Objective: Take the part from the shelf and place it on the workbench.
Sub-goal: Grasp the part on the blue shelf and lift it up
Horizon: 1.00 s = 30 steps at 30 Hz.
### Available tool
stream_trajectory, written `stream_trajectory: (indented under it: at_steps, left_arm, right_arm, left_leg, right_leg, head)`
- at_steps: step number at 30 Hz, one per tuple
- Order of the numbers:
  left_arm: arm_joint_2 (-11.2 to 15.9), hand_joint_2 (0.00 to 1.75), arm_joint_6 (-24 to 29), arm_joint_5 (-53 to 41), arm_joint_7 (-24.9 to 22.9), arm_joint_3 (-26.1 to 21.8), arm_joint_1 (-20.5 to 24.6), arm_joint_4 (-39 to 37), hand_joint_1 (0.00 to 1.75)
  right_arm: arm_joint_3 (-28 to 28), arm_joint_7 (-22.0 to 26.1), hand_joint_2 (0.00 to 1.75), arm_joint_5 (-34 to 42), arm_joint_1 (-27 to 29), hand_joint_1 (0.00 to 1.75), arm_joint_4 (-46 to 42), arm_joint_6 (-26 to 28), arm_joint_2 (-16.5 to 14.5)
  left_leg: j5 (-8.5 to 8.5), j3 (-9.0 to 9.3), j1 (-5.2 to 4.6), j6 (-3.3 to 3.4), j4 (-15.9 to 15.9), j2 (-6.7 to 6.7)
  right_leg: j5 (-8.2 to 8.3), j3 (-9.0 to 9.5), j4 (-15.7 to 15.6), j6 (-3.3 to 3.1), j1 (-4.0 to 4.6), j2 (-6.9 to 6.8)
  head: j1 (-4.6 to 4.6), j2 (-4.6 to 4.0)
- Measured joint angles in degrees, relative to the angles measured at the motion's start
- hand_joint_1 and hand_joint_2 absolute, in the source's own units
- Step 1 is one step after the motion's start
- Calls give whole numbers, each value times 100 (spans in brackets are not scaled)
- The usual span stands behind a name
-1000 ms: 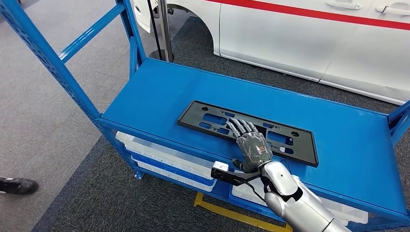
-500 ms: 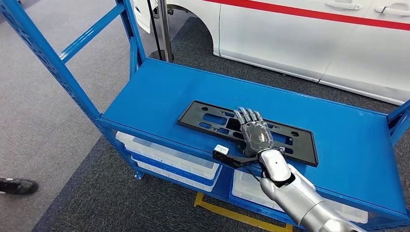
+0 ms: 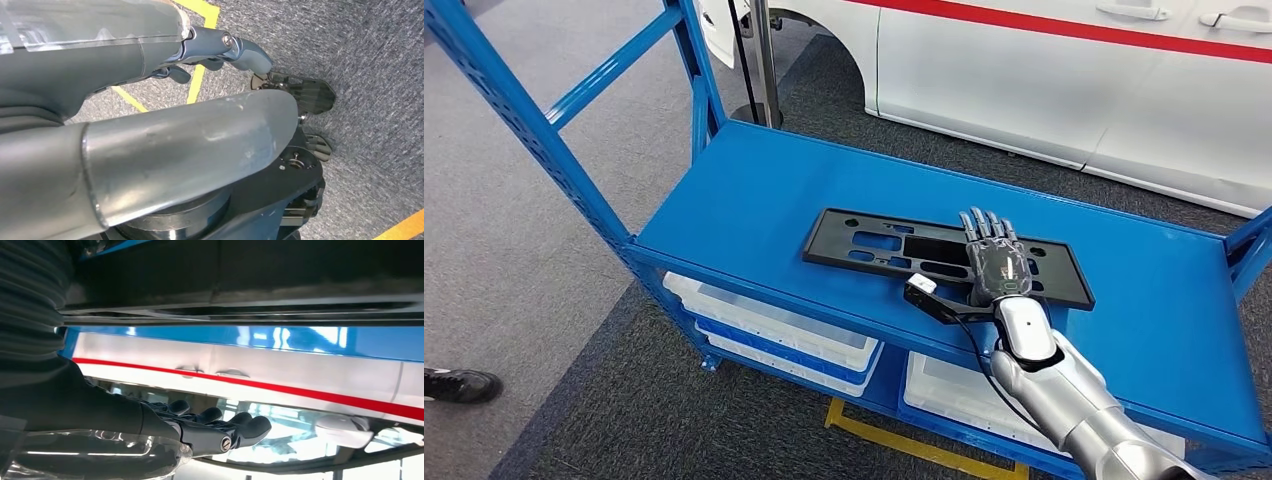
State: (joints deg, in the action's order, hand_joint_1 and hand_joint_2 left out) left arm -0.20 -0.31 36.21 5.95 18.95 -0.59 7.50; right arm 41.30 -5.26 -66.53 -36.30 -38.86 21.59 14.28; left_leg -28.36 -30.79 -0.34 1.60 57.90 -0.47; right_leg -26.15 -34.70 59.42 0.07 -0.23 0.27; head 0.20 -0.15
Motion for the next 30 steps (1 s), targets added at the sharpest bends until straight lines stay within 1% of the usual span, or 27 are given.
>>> stream_trajectory:
  at_steps: [1, 2, 4, 5, 6, 8, 14, 23, 30]
  left_arm:
    - [0, 0, 0, 3, 1, 0, 1, 0, 0]
    - [0, 0, 0, 6, 1, 0, 1, 0, 0]
    - [0, 0, 0, 13, 4, 0, 1, 0, 0]
    - [0, 0, 0, 15, 6, 0, 1, 0, 0]
    - [0, 0, 0, 16, 10, 0, 0, 0, 0]
    - [0, 0, 0, 15, 23, 0, 0, 0, 0]
    - [0, 0, 14, 11, 48, 0, 0, 0, 0]
    - [-10, 0, 45, 43, 82, 0, 0, 0, 0]
    - [-22, 0, 49, 56, 94, 0, 0, 0, 0]
  right_arm:
    - [-15, -2, 175, -13, 0, 9, 21, -2, 7]
    - [-28, -7, 175, -22, 1, 46, 37, -8, 12]
    - [-58, -14, 175, -32, 3, 128, 55, -53, 14]
    - [-75, -16, 175, -31, 6, 159, 62, -88, 15]
    - [-93, -10, 175, -25, 11, 164, 69, -130, 16]
    - [-124, 7, 175, -9, 27, 163, 87, -192, 20]
    - [-154, 72, 175, 15, 75, 171, 100, -306, 23]
    - [-168, 134, 175, 60, 83, 171, 86, -477, 21]
    - [-168, 167, 175, 71, 92, 171, 85, -473, 21]
  left_leg:
    - [0, 0, 0, 0, 0, 0]
    - [0, 1, 0, 0, 0, 0]
    - [0, 1, 0, 0, 1, 0]
    - [0, 1, 0, 0, 1, 0]
    - [0, 1, 0, 0, 1, 0]
    - [0, 1, 0, 0, 0, 0]
    - [0, 0, 0, 0, 0, 1]
    - [0, 1, 0, 0, 0, 0]
    - [0, 3, 0, 0, 1, 0]
  right_leg:
    - [0, 0, 0, 0, 0, 0]
    - [0, 0, 0, 0, 0, 0]
    - [0, 0, 0, 0, 0, 0]
    - [0, 0, 0, 0, 1, 0]
    - [0, 0, 0, 0, 1, 0]
    - [0, 0, 0, 0, 1, 0]
    - [0, -1, 0, 0, 1, 0]
    - [0, 1, 0, 0, 0, 0]
    - [0, 3, 0, 0, 0, 0]
  head:
    - [0, 0]
    - [0, 0]
    - [0, 0]
    - [0, 0]
    - [0, 0]
    - [0, 0]
    - [0, 0]
    - [0, 0]
    - [0, 0]
